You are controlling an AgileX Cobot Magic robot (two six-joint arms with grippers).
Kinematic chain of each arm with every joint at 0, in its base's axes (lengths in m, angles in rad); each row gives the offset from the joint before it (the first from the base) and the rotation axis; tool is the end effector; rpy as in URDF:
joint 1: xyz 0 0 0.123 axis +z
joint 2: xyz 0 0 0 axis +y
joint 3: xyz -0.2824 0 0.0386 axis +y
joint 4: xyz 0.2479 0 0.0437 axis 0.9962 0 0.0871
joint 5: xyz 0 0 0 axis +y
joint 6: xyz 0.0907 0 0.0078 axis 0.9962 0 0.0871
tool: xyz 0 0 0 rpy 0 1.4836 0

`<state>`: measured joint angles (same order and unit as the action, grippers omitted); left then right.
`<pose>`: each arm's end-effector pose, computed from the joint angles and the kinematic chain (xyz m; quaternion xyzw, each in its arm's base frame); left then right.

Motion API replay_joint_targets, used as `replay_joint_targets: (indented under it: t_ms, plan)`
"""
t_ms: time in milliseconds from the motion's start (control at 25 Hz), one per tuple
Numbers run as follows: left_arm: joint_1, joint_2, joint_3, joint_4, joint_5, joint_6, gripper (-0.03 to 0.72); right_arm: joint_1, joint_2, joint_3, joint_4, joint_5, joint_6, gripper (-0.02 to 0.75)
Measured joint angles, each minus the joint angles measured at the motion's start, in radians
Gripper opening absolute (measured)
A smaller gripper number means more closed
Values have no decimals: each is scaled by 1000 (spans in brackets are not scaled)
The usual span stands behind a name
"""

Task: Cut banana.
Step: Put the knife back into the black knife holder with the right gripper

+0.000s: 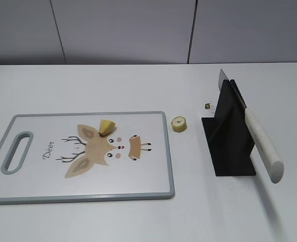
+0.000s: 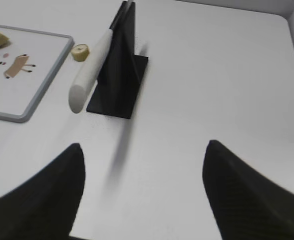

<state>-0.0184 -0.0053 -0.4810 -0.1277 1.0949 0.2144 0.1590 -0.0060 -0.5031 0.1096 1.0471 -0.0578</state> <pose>-0.0055 -0.0102 0.2697 0.1034 0.8575 -0.0145 0.5038 -0.0071 0.0076 0.2795 -0.0935 0.8408 0.0815 0.5269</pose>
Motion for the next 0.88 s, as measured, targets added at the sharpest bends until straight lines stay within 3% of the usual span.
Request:
replay_joint_targets:
  t_ms: [240,880]
  plan:
    - [0,0,0,0,0,0,498,-104,0,0,0,0,0,549]
    - [0,0,0,0,0,0,498,-110,0,0,0,0,0,549]
